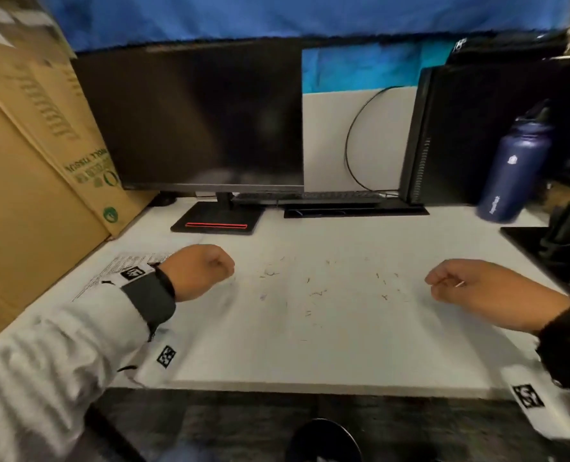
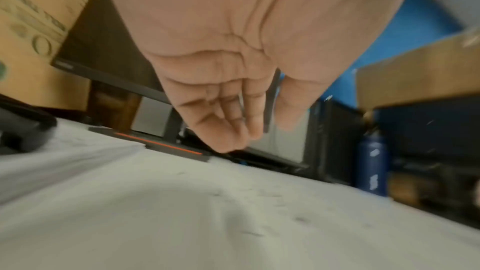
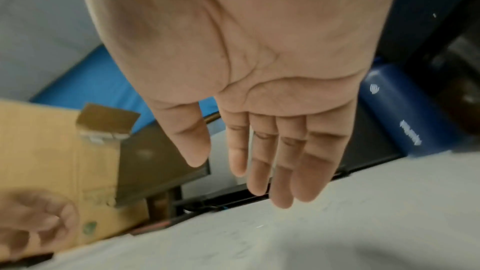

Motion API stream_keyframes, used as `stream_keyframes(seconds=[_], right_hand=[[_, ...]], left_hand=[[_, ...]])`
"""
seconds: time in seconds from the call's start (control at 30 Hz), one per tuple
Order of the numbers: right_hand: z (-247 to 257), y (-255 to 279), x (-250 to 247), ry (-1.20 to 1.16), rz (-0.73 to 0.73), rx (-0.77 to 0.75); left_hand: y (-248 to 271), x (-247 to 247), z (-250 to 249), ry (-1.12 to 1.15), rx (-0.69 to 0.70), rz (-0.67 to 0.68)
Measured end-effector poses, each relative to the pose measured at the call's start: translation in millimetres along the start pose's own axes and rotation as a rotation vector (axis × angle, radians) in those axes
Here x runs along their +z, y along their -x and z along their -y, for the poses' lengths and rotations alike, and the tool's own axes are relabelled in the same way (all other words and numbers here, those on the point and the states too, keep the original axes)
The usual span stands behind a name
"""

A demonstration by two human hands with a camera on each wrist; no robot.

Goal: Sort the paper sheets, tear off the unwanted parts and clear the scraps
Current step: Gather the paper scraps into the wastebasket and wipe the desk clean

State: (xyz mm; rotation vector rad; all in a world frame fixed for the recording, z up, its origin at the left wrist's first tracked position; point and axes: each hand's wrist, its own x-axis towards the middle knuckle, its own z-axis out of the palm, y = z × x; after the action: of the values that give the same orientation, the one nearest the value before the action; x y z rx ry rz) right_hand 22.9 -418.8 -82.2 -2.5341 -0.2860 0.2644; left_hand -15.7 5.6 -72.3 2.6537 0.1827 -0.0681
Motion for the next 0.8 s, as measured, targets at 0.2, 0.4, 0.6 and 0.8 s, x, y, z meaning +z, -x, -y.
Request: stream_keyframes(seconds=[0.2,0.4,0.6,0.8], right_hand=[[-32.3,-70.2,-12.3,0.413,-0.035,0.151],[-29.5,-116.8,-13.1,0.486,0.063,0.280],[-15.9,-131.2,7.3,0.366,0.123,0.110],[-21.3,-130.4,-1.7,0.519,0.036,0.301]], left_hand=[[-80.3,25.3,17.4,-0.333,-0.297,0.194],[-84.3,51.5,-8.5,-0.525,-0.179,0.122],[-70.7,50.9,-13.8,-0.397,0.005,0.103],[-67.6,46.3,-10.0,-0.420,-0.152,0.053]])
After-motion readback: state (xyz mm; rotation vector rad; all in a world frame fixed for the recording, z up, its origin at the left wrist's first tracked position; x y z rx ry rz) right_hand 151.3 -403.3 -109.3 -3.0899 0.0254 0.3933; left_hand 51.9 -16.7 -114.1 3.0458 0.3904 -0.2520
